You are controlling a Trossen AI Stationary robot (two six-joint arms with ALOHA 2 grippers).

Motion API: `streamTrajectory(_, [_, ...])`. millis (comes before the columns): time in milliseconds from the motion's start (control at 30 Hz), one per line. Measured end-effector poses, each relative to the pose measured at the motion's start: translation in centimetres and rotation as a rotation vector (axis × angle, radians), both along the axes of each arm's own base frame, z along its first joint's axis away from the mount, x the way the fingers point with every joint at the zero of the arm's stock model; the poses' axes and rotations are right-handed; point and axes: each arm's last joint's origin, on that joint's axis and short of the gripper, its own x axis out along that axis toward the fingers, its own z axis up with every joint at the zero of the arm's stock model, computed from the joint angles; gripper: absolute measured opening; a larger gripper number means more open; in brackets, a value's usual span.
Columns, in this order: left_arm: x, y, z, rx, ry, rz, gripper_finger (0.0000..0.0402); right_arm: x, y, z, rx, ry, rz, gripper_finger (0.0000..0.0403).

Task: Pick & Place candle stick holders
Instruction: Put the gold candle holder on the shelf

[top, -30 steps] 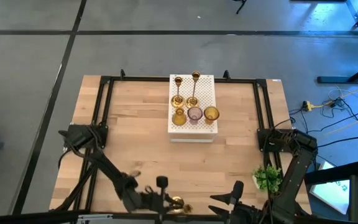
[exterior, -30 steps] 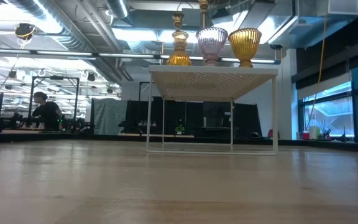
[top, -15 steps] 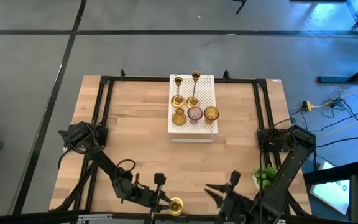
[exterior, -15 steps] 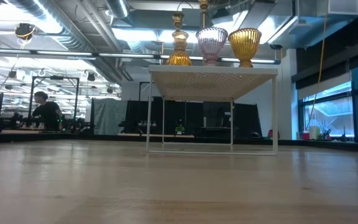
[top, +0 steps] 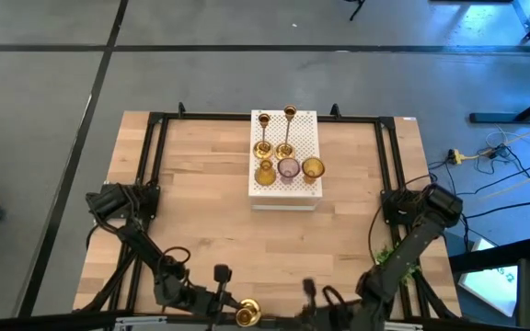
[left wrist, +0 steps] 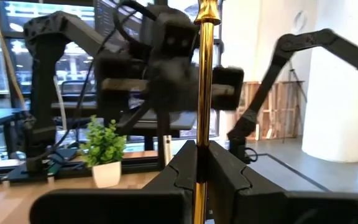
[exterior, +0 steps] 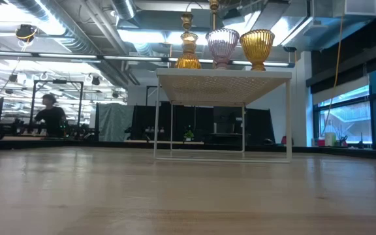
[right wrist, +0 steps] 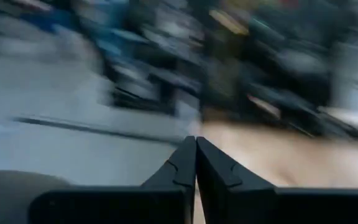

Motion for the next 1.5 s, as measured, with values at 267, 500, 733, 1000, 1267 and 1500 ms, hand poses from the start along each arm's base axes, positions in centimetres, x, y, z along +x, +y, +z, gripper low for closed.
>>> streamTrajectory(267, [-0.2,-0.3,-0.1,-0.001,0.001,-0.041,0.0012,1.0,-0.6,1.3,-0.03,-0.104,0.071,0.0012])
streamTrajectory(500, [0.9,0.3,-1.1,-0.003,0.016,-0.039,0.0012,5.1,-4.5,-0.5,0.067,0.069,0.027,0.0012])
streamTrajectory(733, [0.9,0.1,-1.1,-0.02,-0.009,-0.072,0.0012,6.1,-5.4,-0.8,0.099,0.125,0.15,0.0012])
streamTrajectory(1000, [0.2,-0.4,-1.0,-0.022,-0.019,-0.071,0.0012,5.5,-4.7,-0.4,0.043,0.082,0.189,0.0012])
streamTrajectory(1267, [-0.4,-0.7,-0.7,-0.029,-0.038,-0.057,0.0012,6.1,-5.3,-0.6,0.047,0.111,0.205,0.0012])
streamTrajectory(1500, [-0.4,-0.7,-0.7,-0.028,-0.037,-0.052,0.0012,6.0,-5.1,-0.4,0.089,0.127,0.37,0.0014])
